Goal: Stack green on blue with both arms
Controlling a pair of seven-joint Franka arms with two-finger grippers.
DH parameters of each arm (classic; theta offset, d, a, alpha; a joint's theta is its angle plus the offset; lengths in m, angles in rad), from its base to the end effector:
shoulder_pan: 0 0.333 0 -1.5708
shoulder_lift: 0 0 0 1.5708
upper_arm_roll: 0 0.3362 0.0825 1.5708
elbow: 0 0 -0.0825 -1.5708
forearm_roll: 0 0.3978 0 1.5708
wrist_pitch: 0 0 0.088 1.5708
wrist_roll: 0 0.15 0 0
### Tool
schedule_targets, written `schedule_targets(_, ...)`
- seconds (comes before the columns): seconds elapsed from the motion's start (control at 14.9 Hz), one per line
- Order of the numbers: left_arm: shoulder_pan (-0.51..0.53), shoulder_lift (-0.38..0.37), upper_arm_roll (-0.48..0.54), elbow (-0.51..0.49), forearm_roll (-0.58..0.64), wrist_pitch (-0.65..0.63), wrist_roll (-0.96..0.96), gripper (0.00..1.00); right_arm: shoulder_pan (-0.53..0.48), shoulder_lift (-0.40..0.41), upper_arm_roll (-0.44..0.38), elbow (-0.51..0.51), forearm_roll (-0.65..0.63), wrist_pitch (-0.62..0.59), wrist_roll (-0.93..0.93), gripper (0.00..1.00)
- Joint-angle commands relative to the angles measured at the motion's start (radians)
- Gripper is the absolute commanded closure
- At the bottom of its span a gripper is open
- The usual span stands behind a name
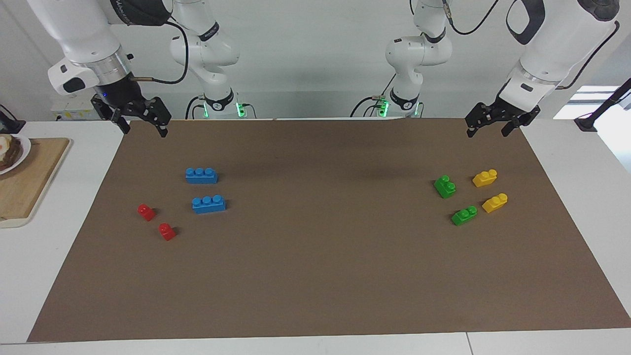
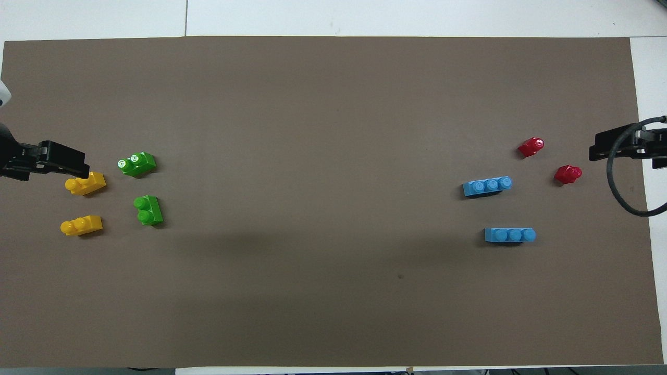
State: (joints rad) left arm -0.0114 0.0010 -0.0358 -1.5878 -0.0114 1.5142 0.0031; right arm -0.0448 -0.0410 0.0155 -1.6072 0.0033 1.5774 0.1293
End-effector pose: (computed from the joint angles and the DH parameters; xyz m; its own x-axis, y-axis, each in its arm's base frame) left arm 0.5579 -0.0281 0.5883 0.9959 -0.0508 -0.0745 -0.0501 -0.9987 0.0117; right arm 0.5555 -0.0156 0.6076 0.9874 -0.1580 0.0108 -0.1579 -0.9874 -0.0041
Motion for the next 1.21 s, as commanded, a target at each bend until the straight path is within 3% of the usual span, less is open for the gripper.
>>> schedule_targets(0.0, -0.018, 0.016, 0.014, 0.028, 0.021, -0.002, 0.011, 0.00, -0.007, -0.002, 0.009, -0.013, -0.029, 0.027, -0.022, 0.00)
schedule_targets(0.6, -0.018, 0.001, 0.014, -0.008, 0.021, 0.003, 0.012, 0.00, -0.007, -0.007, 0.009, -0.026, -0.029, 0.032, -0.004, 0.00)
schedule_targets(1.14, -0.018, -0.001, 0.017, -0.009, 0.030, 0.014, -0.038, 0.00, -0.020, -0.010, 0.009, -0.108, -0.014, 0.125, 0.208, 0.00)
